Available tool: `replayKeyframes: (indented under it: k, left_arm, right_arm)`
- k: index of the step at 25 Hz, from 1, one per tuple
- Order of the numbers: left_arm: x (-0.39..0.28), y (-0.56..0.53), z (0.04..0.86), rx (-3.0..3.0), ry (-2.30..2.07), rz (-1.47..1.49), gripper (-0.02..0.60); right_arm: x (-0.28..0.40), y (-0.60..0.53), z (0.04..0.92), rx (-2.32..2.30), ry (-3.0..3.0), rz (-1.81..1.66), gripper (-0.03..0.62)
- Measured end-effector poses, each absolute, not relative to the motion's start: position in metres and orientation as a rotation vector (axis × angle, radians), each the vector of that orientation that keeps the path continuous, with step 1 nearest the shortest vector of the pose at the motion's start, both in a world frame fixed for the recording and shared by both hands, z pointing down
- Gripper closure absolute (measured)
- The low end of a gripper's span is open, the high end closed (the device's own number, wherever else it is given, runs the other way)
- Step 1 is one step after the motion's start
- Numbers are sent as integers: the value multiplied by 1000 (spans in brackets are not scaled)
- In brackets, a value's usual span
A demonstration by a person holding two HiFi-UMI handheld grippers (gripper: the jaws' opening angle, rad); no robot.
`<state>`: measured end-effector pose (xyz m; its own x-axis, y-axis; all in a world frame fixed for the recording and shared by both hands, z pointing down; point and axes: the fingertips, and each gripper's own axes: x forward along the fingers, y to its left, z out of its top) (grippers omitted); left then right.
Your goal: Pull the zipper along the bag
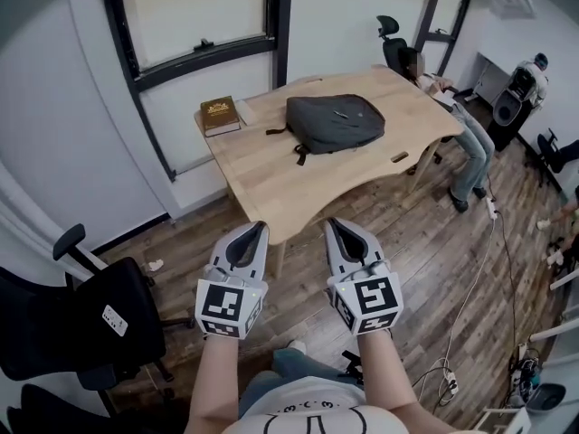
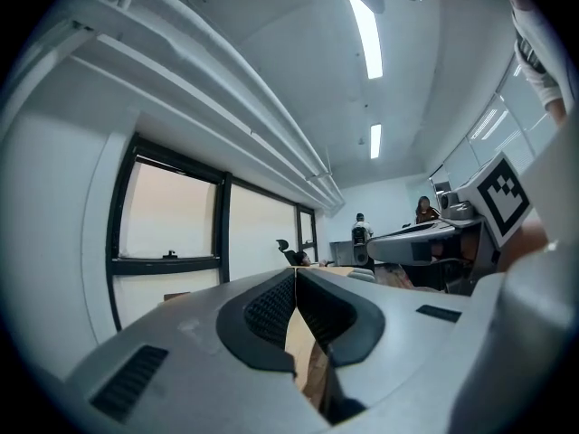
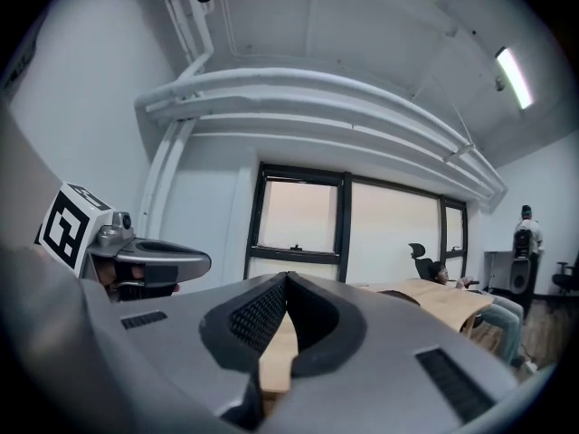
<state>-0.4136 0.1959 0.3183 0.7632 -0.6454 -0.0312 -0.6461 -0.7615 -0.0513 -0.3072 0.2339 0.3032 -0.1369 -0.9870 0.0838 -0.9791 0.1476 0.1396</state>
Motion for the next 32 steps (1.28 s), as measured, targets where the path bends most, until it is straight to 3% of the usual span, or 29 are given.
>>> replayKeyframes:
  k: [17,32]
  left_arm:
    - [-298,43,339,-3052,836,66,565]
    - [-178,-58,396,-3128,839,-160,564]
  right_arm:
    - [-189,96,322,2193,-1984,6,543]
    - [-60,-2,407,2201,-1959,293,542]
